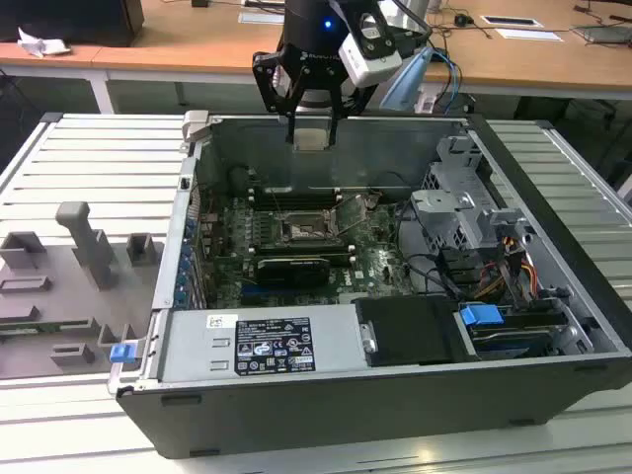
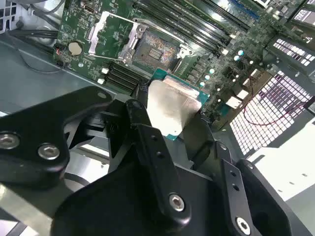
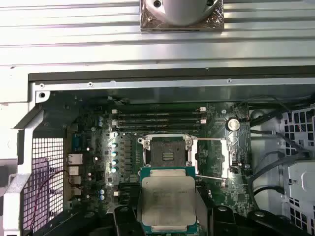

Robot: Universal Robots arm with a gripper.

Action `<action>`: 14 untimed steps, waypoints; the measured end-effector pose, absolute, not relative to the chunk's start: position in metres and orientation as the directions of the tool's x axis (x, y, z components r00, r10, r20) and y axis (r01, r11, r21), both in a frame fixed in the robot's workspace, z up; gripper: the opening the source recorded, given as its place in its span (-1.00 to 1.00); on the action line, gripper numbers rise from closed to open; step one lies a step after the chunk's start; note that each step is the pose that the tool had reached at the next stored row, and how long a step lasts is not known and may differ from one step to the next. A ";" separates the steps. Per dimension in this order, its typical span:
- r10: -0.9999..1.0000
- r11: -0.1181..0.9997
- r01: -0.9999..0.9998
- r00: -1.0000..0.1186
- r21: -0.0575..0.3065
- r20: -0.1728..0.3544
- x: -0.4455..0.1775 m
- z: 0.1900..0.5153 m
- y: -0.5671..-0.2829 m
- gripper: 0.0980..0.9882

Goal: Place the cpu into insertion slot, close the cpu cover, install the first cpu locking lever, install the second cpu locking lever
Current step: 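Place the cpu into insertion slot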

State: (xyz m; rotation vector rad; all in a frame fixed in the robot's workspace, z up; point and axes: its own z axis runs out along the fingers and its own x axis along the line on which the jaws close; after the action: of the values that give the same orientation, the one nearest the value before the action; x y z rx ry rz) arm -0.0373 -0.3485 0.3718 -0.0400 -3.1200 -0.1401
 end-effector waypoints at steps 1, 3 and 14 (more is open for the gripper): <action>0.031 0.995 0.033 -0.999 0.089 0.019 -0.037 0.372 -0.348 -0.03; 0.048 0.995 0.050 -0.999 0.089 0.019 -0.037 0.372 -0.349 -0.03; 0.053 0.994 0.055 -0.998 0.089 0.020 -0.037 0.369 -0.348 -0.03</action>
State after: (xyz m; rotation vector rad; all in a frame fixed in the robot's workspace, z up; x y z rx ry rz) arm -0.0372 -0.3485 0.3694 -0.0847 -3.1202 -0.1404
